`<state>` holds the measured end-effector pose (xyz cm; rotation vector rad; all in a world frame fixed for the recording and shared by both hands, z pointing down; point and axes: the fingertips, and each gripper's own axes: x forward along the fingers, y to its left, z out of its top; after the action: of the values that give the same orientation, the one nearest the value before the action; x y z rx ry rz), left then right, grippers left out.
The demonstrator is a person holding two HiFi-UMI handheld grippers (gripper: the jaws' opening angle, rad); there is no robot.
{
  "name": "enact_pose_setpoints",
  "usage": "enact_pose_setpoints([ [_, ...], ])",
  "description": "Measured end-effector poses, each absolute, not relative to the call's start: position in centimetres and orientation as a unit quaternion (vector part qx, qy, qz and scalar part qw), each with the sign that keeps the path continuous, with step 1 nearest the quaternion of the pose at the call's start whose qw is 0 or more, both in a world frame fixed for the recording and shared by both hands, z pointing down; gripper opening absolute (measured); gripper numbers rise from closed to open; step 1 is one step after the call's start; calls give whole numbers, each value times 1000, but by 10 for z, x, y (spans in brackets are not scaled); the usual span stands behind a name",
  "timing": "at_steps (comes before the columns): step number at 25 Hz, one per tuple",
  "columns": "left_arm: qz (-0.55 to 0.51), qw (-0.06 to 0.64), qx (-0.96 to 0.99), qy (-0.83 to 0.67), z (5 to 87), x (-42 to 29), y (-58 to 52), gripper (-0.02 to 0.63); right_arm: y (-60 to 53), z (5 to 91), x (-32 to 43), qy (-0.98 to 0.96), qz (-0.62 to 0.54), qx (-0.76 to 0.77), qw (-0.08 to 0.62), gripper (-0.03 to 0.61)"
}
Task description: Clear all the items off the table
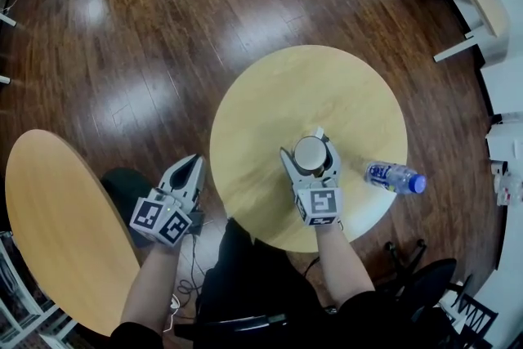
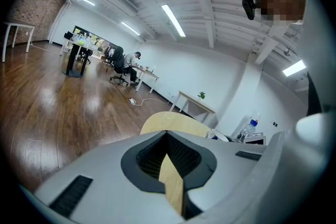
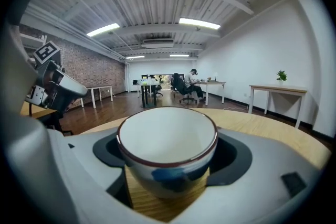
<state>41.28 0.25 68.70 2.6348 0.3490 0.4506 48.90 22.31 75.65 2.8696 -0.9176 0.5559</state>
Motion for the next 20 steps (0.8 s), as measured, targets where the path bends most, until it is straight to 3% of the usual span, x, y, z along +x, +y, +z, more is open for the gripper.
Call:
enact_pose_setpoints([
  [4, 163, 223, 952, 132, 689, 411, 10, -7, 225, 760, 487, -298, 192, 935, 30, 432],
  [6, 161, 223, 952, 134, 687, 410, 11, -8, 225, 765, 486, -293, 203, 934, 25, 478],
  [20, 121, 211, 960, 139, 640, 401, 18, -6, 273, 685, 467, -260, 151, 954, -19, 477],
])
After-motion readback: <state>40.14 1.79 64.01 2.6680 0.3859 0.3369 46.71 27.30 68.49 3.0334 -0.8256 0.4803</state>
